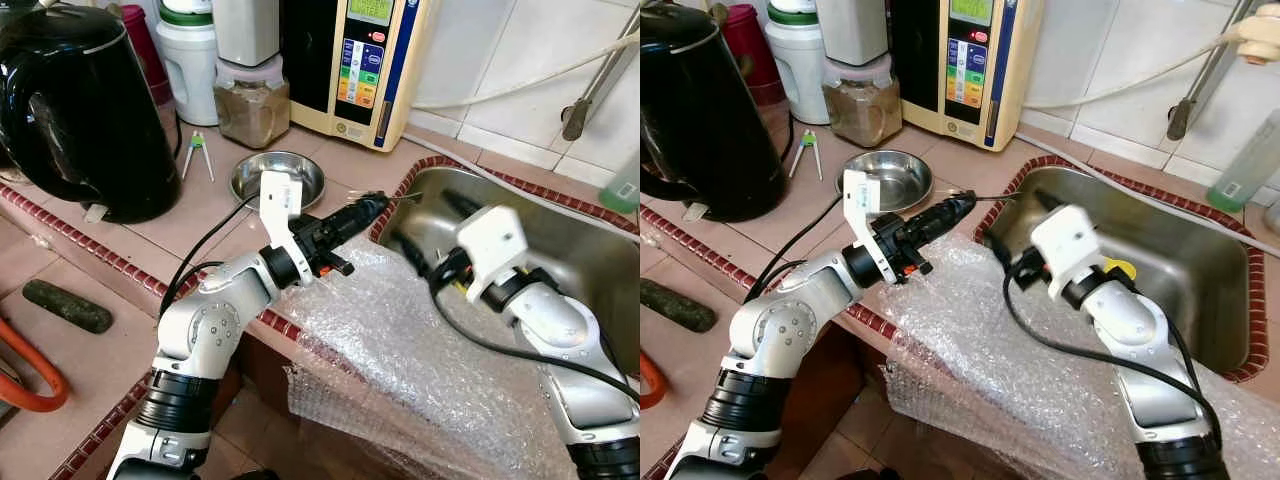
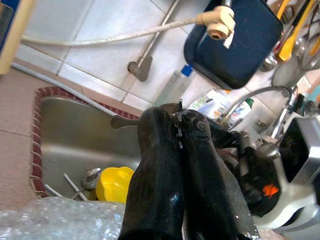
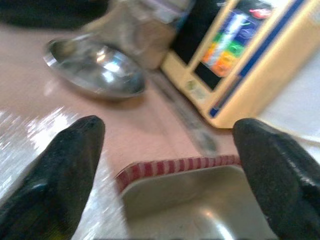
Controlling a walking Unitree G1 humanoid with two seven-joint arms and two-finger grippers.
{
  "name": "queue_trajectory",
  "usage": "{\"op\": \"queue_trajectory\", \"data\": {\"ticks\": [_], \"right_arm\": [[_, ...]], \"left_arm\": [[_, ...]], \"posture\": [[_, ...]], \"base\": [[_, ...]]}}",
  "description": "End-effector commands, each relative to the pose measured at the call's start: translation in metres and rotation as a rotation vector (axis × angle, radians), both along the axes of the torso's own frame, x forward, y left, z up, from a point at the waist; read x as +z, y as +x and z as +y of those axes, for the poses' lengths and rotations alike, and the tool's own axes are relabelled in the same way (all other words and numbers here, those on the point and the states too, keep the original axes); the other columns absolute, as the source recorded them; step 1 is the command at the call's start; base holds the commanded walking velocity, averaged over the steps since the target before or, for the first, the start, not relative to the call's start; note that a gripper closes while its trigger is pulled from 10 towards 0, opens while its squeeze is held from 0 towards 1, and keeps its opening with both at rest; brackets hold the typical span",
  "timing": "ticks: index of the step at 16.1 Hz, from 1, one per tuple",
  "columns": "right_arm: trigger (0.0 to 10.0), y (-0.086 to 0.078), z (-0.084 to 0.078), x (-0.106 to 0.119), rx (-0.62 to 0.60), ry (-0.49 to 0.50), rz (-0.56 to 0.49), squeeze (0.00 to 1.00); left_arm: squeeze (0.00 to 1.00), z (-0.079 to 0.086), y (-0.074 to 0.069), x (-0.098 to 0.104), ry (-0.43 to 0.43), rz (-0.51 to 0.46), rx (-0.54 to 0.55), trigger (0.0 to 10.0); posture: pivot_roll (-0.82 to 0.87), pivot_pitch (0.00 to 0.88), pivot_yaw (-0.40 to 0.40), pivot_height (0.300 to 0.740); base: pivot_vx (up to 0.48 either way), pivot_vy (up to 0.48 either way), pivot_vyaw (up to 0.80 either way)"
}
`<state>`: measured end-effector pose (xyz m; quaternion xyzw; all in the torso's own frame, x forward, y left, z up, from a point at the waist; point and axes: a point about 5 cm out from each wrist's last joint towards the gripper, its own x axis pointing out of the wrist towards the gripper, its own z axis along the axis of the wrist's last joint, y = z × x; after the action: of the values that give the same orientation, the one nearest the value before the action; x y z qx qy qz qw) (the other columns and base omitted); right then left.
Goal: Kitchen organization
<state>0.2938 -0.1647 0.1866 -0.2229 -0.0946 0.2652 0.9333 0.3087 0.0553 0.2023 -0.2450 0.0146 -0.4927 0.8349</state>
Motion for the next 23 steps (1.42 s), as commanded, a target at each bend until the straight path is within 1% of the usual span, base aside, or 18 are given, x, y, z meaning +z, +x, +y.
{"op": "queue_trajectory", "data": {"ticks": [1, 4, 6, 10, 11, 12, 15, 17, 19, 23], "right_arm": [[10.0, 0.001, -0.001, 0.002, 0.020, -0.036, -0.015, 0.00], [10.0, 0.005, -0.002, 0.002, 0.024, -0.074, -0.032, 0.00], [10.0, 0.012, 0.000, 0.010, -0.018, -0.098, -0.118, 0.00], [10.0, 0.020, 0.012, 0.011, -0.023, -0.060, -0.148, 0.00], [4.3, 0.021, 0.014, 0.011, -0.020, -0.054, -0.149, 0.00], [0.0, 0.023, 0.016, 0.008, -0.021, -0.049, -0.152, 0.00], [0.0, 0.024, 0.012, 0.000, -0.037, -0.084, -0.129, 0.00], [0.0, 0.029, 0.001, -0.005, -0.106, -0.116, -0.117, 0.00], [0.0, 0.032, -0.002, -0.003, -0.129, -0.118, -0.123, 0.00], [0.0, 0.034, -0.005, -0.002, -0.156, -0.092, -0.138, 0.00]], "left_arm": [[0.00, -0.005, -0.005, 0.004, -0.004, -0.016, -0.039, 0.0], [0.00, -0.005, -0.007, 0.007, -0.005, -0.017, -0.057, 0.0], [0.00, -0.010, -0.013, 0.005, 0.018, -0.019, -0.092, 0.0], [0.00, -0.016, -0.019, 0.004, 0.022, -0.007, -0.126, 0.0], [0.00, -0.016, -0.020, 0.003, 0.022, -0.005, -0.126, 0.0], [0.00, -0.016, -0.020, 0.003, 0.026, -0.006, -0.126, 0.0], [0.00, -0.014, -0.019, 0.004, 0.034, -0.009, -0.117, 0.0], [0.00, -0.012, -0.018, 0.002, 0.043, -0.013, -0.106, 0.0], [0.00, -0.012, -0.018, 0.003, 0.042, -0.012, -0.105, 0.0], [0.00, -0.013, -0.019, 0.001, 0.041, -0.006, -0.105, 0.0]], "posture": [[-0.02, 0.062, -0.044, 0.740], [-0.02, 0.065, -0.042, 0.740], [-0.01, 0.064, -0.035, 0.740], [-0.01, 0.063, -0.029, 0.740], [-0.01, 0.062, -0.029, 0.740], [-0.01, 0.063, -0.030, 0.740], [-0.01, 0.066, -0.032, 0.740], [-0.01, 0.066, -0.034, 0.740], [-0.01, 0.066, -0.034, 0.740], [-0.01, 0.066, -0.035, 0.740]], "base": [[0.000, 0.000, 0.00], [0.000, 0.000, 0.00], [0.000, 0.000, 0.00], [0.000, 0.000, 0.00], [0.000, 0.000, 0.00], [0.000, 0.000, 0.00], [0.000, 0.000, 0.00], [0.000, 0.000, 0.00], [0.000, 0.000, 0.00], [0.000, 0.000, 0.00]]}}
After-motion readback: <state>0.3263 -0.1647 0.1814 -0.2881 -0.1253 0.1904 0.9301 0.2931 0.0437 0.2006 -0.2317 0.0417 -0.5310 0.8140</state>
